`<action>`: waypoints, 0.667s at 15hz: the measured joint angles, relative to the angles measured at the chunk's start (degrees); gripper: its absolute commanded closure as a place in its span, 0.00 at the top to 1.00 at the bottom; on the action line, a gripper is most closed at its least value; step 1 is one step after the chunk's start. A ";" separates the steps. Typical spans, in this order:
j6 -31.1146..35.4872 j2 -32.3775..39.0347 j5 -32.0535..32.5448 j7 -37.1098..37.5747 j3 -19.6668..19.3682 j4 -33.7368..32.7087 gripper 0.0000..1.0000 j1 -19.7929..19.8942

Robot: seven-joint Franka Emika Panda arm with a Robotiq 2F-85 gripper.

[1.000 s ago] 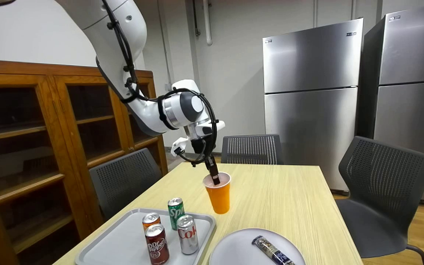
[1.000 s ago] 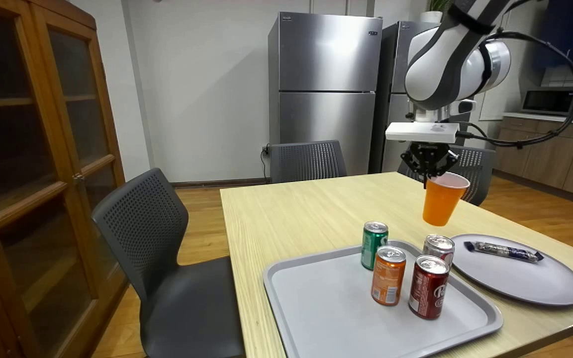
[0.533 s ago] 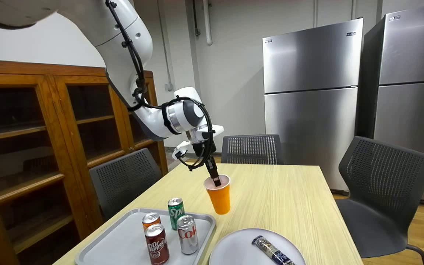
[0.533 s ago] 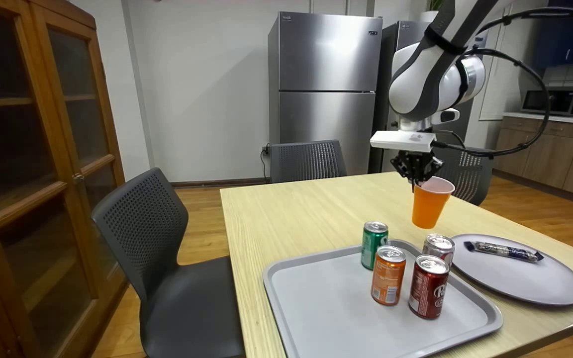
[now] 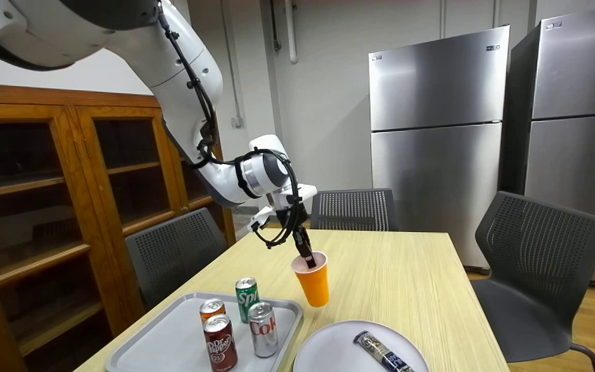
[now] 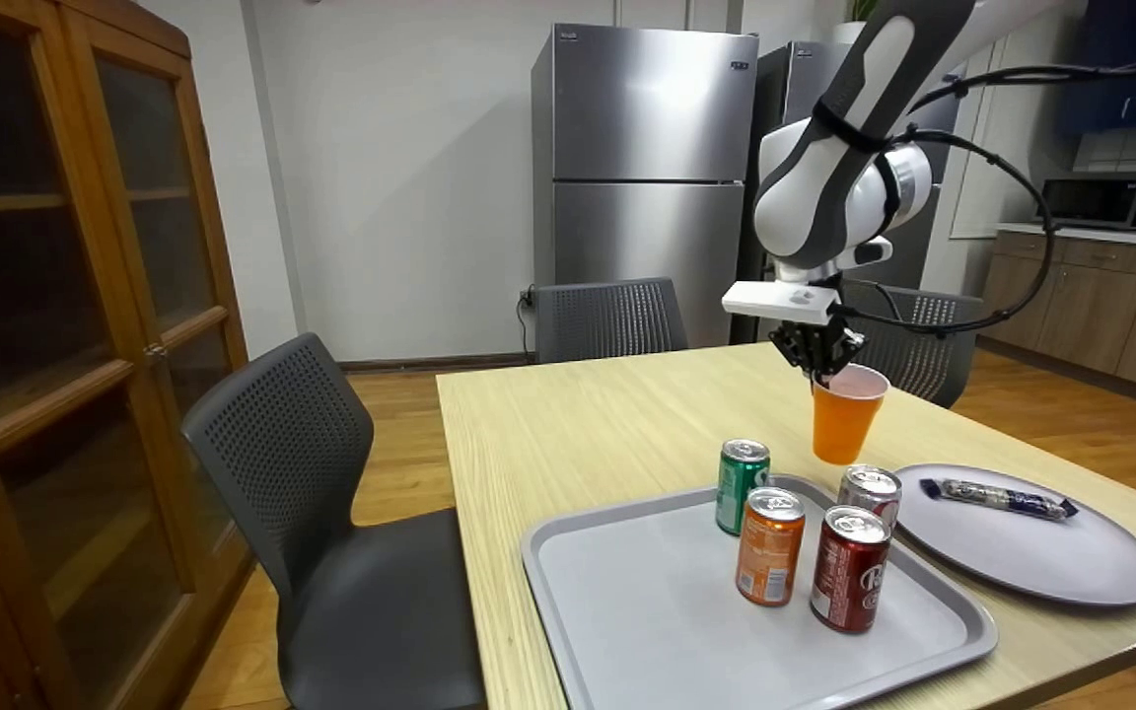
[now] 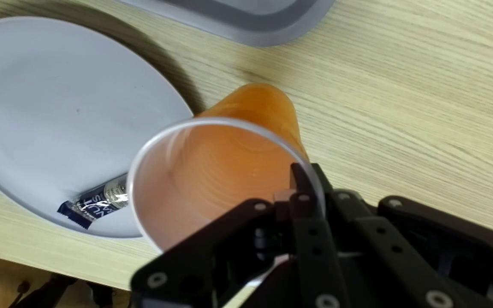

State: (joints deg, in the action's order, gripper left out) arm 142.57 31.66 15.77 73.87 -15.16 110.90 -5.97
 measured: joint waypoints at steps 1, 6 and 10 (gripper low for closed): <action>-0.15 0.73 0.00 0.40 -0.02 -0.57 0.01 -0.04; -1.61 3.60 -0.07 1.95 -0.33 -3.03 0.01 -0.09; -2.47 5.18 -0.18 2.24 -0.35 -4.66 0.01 -0.10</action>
State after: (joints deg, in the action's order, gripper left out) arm 140.10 36.84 15.59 76.11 -15.51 106.23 -6.07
